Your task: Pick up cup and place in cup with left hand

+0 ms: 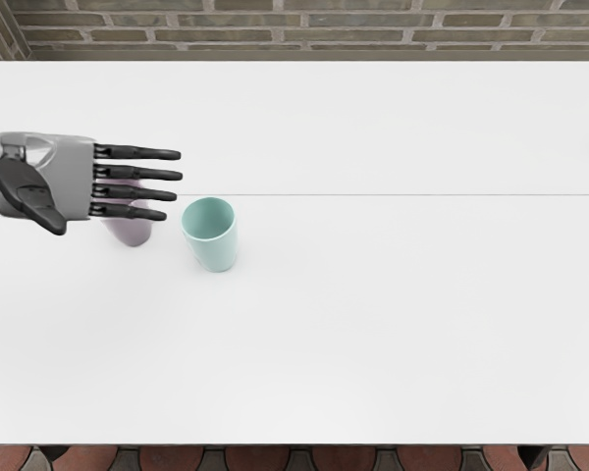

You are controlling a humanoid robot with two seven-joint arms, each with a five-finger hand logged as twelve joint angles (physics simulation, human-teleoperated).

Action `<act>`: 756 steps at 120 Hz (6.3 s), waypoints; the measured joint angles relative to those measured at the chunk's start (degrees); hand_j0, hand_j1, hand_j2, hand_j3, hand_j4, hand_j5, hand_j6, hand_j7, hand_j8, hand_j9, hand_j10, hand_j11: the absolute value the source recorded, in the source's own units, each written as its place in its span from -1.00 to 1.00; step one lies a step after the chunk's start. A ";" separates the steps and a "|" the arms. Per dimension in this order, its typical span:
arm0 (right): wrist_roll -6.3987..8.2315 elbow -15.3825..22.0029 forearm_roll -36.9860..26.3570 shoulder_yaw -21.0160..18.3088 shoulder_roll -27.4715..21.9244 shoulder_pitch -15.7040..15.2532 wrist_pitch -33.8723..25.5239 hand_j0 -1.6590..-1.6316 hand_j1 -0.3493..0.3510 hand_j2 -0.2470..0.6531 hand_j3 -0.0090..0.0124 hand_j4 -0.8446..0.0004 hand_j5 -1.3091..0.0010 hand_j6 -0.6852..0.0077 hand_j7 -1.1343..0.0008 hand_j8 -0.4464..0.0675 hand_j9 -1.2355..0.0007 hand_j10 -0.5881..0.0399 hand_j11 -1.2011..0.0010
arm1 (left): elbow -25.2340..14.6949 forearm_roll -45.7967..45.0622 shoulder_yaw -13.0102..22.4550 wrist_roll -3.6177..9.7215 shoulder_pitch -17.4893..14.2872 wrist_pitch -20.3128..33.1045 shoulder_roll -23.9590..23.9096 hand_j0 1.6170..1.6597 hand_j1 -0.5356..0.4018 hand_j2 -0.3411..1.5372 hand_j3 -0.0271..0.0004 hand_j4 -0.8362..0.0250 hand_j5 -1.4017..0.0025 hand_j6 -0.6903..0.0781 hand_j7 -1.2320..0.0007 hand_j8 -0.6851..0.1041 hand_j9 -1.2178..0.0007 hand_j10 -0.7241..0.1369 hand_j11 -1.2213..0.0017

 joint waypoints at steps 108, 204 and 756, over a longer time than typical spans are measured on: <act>-0.06 0.49 -0.08 -0.30 0.00 0.87 0.61 -0.93 -0.89 -0.47 -0.16 0.93 0.94 0.89 0.93 0.62 0.93 0.77 0.93 | 7.54 59.73 -2.09 0.00 -10.52 0.05 -15.58 0.92 0.89 -0.64 0.97 0.94 1.00 0.79 1.00 0.73 1.00 0.68 1.00; -0.09 1.23 -0.09 -0.29 0.00 0.89 0.62 -0.93 -0.89 -0.47 -0.16 0.93 0.94 0.89 0.93 0.62 0.93 0.77 0.93 | 7.10 86.63 2.45 0.00 -2.27 20.69 -24.28 0.92 0.89 -0.64 0.97 0.93 1.00 0.78 1.00 0.72 1.00 0.67 1.00; -0.17 3.18 -0.27 -0.29 0.00 1.15 0.70 -0.93 -0.89 -0.47 -0.16 0.93 0.94 0.89 0.93 0.62 0.93 0.78 0.93 | 5.32 56.62 10.79 0.01 -20.48 16.52 -26.58 0.66 -0.36 -0.54 0.97 0.54 -0.22 0.66 -0.31 0.52 -0.26 -0.02 -0.28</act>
